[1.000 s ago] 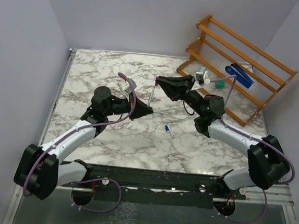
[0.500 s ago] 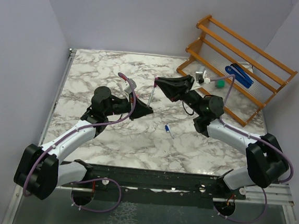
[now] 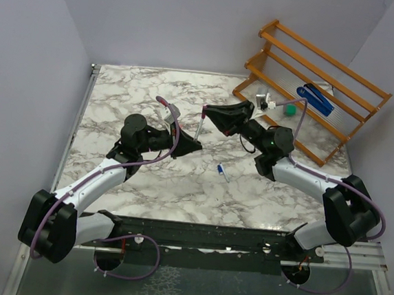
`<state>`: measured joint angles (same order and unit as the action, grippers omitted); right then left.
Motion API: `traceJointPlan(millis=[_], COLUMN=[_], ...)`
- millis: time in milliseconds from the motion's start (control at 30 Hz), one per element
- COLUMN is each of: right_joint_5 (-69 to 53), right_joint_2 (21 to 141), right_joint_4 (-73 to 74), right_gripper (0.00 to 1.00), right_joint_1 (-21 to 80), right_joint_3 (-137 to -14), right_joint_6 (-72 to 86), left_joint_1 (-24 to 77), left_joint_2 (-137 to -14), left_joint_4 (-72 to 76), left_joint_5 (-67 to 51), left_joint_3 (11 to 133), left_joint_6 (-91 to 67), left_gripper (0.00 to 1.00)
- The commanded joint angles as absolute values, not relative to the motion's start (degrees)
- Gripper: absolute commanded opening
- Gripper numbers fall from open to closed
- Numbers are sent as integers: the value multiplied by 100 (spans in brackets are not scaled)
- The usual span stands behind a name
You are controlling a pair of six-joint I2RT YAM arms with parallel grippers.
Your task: Insert the pens into the pen caps
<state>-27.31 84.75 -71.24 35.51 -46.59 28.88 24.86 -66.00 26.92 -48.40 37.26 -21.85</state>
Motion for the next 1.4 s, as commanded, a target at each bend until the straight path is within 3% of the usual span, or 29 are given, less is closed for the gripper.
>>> traceJointPlan(millis=[0, 433, 767, 1367], right_joint_5=[-3042, -3688, -3972, -3748], right_joint_2=[8441, 8279, 7946, 8333], right_joint_4=[-6996, -7011, -5417, -4749], right_gripper=[0, 0, 1, 0], right_joint_1=[3524, 3597, 3798, 4299], right_joint_3=[-4449, -3851, -3851, -3440], right_joint_6=[3199, 4079, 3329, 2967], left_joint_1=[2479, 2487, 2556, 2564], left_joint_2=[-6339, -6248, -6859, -6966], left_joint_4=[2843, 2848, 1056, 850], left_joint_5=[-4588, -3656, -3507, -3382], left_joint_3=[3679, 4202, 5474, 6246], left_joint_6=[-1917, -1119, -34, 600], left_gripper=[0, 0, 0, 0])
